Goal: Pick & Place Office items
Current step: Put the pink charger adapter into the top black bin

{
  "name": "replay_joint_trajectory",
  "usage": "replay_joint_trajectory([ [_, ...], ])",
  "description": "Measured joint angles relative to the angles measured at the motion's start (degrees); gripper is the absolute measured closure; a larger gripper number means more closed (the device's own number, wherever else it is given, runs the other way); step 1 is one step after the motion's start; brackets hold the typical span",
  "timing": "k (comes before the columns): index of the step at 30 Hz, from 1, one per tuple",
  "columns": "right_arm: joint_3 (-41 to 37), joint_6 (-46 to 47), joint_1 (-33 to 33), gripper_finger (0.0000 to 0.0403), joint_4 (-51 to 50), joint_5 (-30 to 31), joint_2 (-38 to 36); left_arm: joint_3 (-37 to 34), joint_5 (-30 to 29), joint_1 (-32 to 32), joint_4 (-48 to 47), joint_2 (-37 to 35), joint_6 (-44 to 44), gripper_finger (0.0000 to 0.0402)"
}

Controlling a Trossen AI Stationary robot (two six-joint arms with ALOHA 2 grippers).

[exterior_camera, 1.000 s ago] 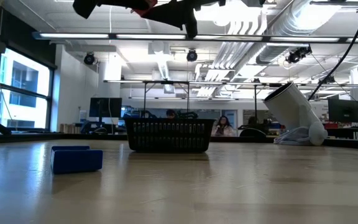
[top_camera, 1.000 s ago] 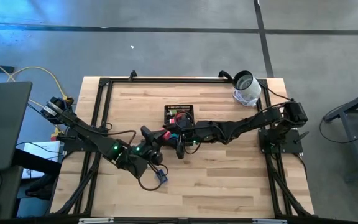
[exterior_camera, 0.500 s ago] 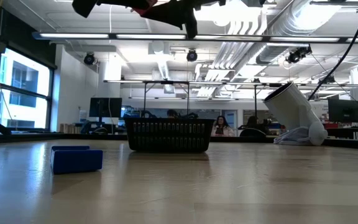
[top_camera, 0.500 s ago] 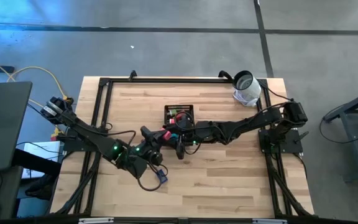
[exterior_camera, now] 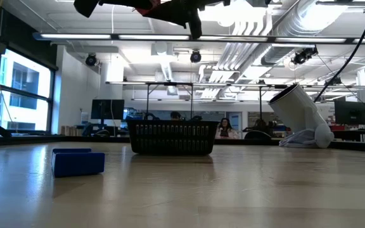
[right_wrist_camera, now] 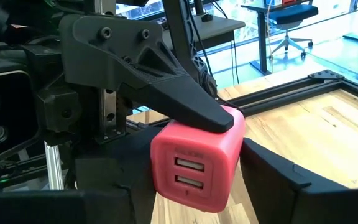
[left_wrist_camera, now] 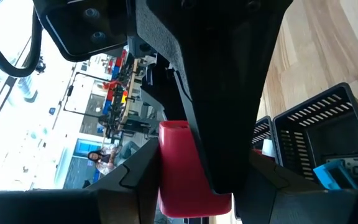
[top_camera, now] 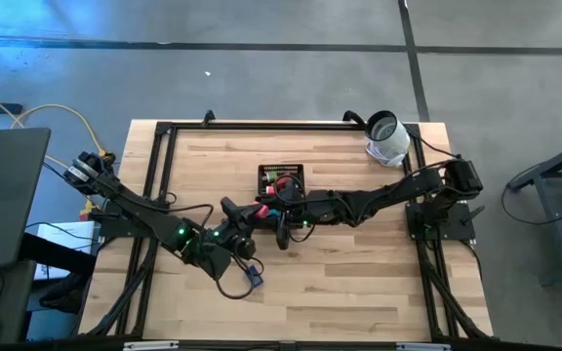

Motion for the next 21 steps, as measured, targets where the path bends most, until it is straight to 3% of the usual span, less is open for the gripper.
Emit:
replay_joint_trajectory([
  [11, 0.00, -0.32, 0.00, 0.0256, 0.00, 0.38, 0.00, 0.00, -0.15, 0.00, -0.13, -0.02, -0.16, 0.0245],
  [21, 0.00, -0.53, 0.02, 0.0258, 0.12, -0.04, 0.00, 0.00, 0.17, -0.97, 0.07, -0.02, -0.23, 0.0236],
])
